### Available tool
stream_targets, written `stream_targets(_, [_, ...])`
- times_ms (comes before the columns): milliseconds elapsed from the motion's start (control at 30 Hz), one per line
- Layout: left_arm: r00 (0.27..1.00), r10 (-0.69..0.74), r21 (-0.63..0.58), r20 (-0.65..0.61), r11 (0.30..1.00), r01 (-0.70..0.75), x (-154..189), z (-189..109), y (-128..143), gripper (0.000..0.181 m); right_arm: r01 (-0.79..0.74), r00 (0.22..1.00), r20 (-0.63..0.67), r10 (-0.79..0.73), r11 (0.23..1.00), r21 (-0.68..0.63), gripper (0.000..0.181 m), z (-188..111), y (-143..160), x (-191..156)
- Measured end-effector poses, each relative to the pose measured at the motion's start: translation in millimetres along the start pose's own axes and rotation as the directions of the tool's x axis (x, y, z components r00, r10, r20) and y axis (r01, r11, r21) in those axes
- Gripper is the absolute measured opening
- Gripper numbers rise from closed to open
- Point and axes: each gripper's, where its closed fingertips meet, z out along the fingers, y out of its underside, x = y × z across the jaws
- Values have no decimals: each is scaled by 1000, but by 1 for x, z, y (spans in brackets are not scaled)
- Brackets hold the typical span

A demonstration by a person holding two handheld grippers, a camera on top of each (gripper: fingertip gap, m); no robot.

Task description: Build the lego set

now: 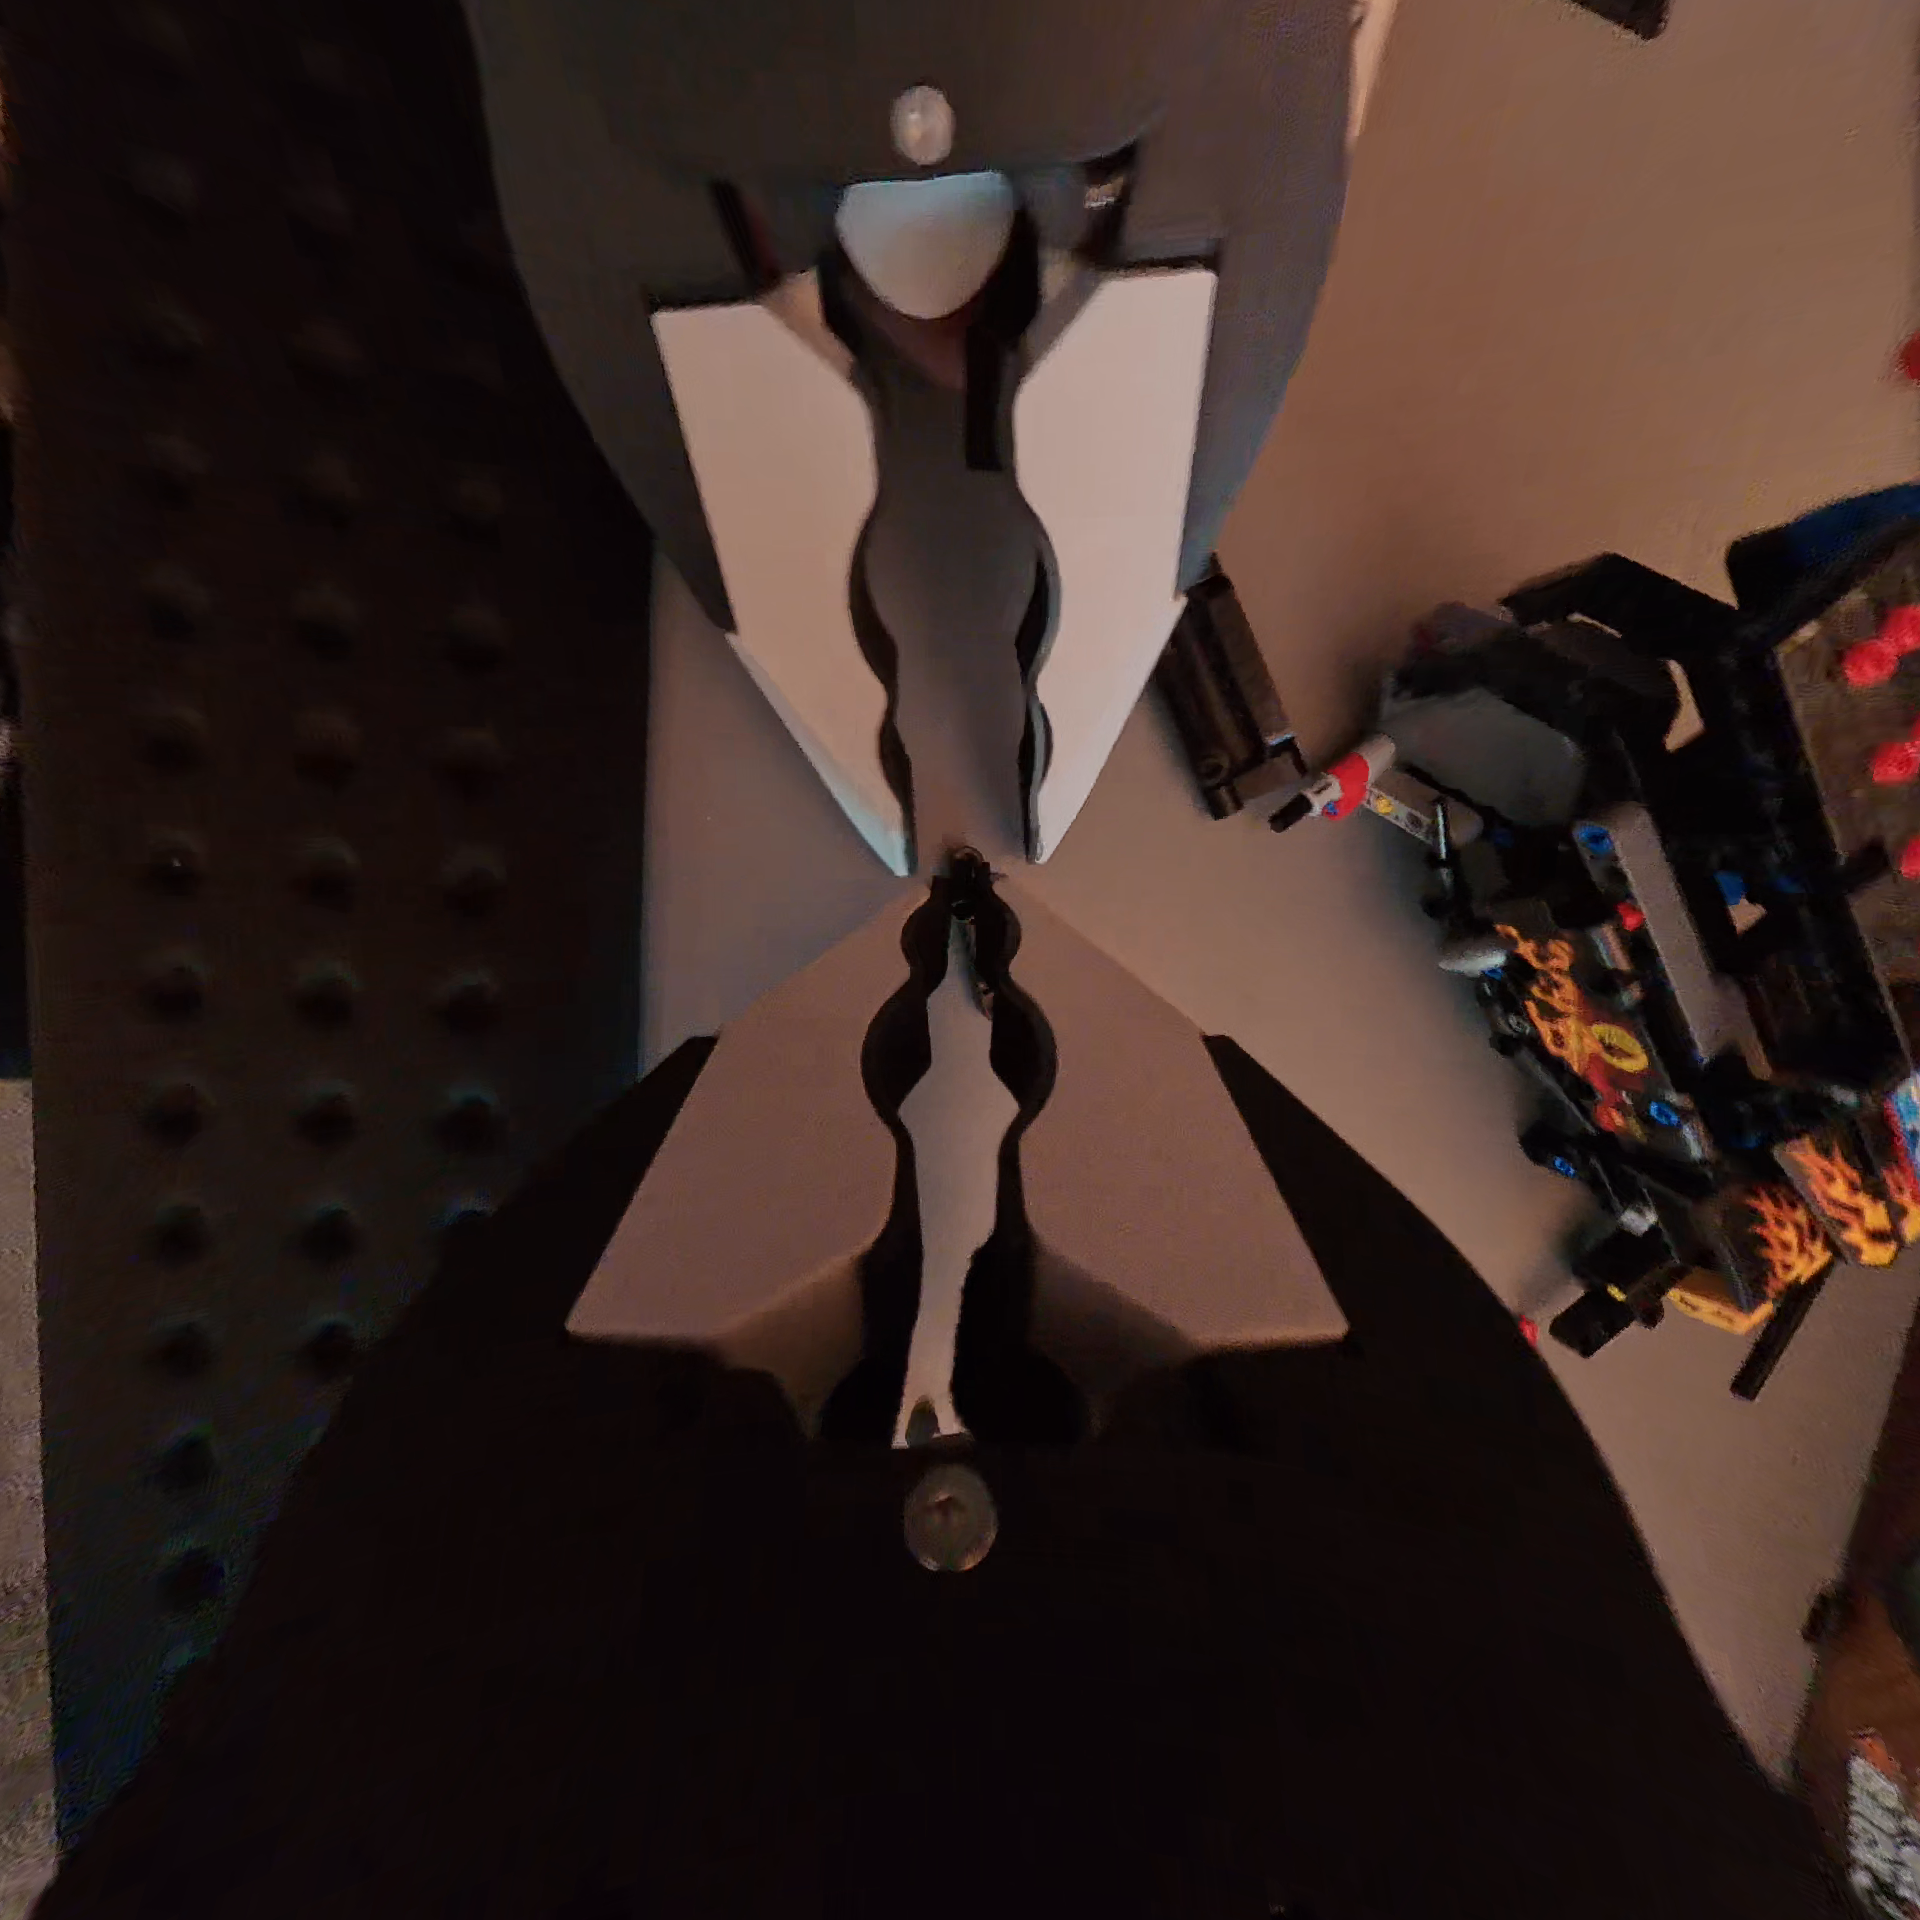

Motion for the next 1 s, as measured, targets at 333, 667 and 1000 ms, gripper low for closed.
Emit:
stream_targets(333, [1000, -4, -9, -14, 1000, 4, 0, 4, 0, 7, 132, 991, 7, -133, 981, -141, 1, 13, 8, 2])
stream_targets(667, [991, 75, 109, 113, 990, -88, -14, -16, -22, 14, -47, 999, 14, 46, 998, 45, 2, -7, -9, 11])
stream_targets(1000, [966, 101, 179, 237, 973, -145, -27, -30, -37, 3, -375, 927, 112, 359, 864, 334, 2, -26, -24, 25])
